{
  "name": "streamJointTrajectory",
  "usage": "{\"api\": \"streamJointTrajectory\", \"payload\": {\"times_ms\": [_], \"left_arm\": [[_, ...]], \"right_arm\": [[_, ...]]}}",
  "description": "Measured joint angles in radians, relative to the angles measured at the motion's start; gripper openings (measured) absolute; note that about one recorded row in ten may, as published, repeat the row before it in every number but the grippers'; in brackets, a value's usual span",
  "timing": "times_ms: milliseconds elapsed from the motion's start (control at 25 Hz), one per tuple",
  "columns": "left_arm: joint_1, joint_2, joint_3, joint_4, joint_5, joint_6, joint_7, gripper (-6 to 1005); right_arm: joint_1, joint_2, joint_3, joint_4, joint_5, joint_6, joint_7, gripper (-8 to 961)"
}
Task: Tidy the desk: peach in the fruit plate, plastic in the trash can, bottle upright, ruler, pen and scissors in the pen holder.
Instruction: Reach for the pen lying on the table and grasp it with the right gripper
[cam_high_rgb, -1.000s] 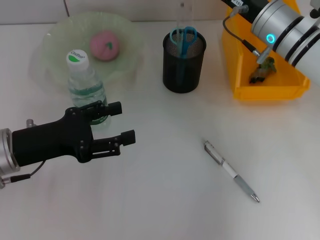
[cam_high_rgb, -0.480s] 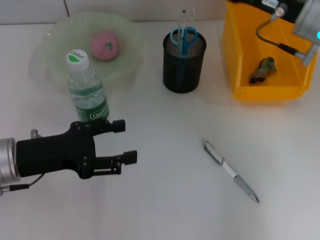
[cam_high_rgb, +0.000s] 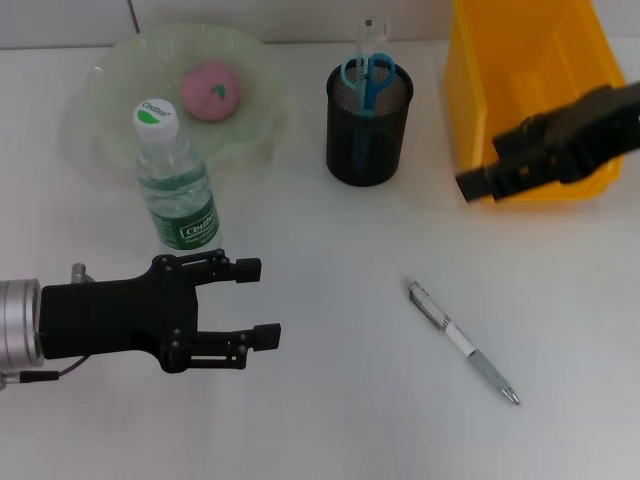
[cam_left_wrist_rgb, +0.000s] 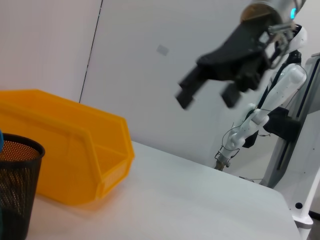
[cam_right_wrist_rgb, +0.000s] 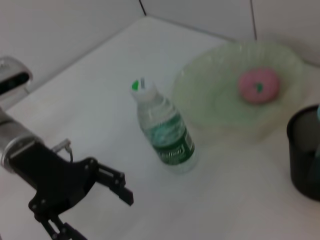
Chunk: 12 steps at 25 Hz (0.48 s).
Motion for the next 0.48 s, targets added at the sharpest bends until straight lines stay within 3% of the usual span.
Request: {"api": "streamJointTrajectory", "payload": {"times_ms": [120, 240, 480], "left_arm": [[-0.001, 0.000, 0.000, 0.004, 0.000, -0.002, 0.000, 844], [-0.005, 0.004, -0.008, 0.008, 0.001, -0.016, -0.001, 844], [-0.004, 0.010, -0.009, 0.008, 0.002, -0.027, 0.002, 844]], "right_arm": [[0.014, 0.008, -0.044, -0.020, -0.116, -0.036, 0.072, 769], [0.008, 0.015, -0.157, -0.002, -0.264, 0.007, 0.117, 768], [0.015, 0.015, -0.406, 0.114, -0.362, 0.113, 0.229, 765]]}}
